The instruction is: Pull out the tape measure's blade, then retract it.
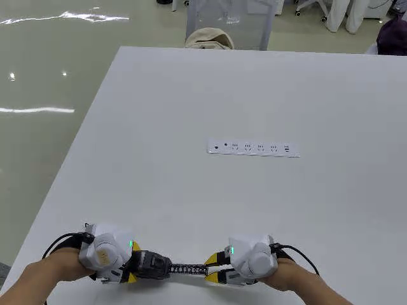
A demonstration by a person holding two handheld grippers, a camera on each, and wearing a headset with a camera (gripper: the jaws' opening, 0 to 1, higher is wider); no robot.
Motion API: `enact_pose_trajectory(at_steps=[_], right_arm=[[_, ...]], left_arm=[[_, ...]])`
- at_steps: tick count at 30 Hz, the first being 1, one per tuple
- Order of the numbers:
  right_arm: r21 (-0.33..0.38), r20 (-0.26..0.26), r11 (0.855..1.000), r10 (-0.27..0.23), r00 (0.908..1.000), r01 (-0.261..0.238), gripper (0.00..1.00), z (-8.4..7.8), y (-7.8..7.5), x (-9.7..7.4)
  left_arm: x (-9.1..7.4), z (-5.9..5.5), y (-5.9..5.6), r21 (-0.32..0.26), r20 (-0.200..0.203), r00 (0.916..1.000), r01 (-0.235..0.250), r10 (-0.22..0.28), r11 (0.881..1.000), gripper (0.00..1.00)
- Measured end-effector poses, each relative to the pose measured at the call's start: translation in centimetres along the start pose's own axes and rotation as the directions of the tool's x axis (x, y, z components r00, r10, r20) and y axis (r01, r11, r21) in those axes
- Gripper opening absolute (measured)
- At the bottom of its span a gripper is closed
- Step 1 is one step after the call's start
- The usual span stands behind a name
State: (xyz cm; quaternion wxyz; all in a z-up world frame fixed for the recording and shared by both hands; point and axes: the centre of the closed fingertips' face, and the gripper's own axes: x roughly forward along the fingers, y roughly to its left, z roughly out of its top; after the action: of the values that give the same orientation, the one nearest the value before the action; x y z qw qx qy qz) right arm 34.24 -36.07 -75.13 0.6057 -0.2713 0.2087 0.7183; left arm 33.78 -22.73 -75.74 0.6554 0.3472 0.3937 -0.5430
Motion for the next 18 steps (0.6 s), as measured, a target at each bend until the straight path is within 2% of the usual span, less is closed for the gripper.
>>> enact_pose_trajectory(at_steps=[18], right_arm=[[0.002, -0.003, 1.0, 0.001, 1.0, -0.001, 0.1, -0.38, -0.02, -0.8]], left_arm=[[-0.01, 0.07, 0.01, -0.004, 0.002, 1.0, 0.001, -0.001, 1.0, 0.29]])
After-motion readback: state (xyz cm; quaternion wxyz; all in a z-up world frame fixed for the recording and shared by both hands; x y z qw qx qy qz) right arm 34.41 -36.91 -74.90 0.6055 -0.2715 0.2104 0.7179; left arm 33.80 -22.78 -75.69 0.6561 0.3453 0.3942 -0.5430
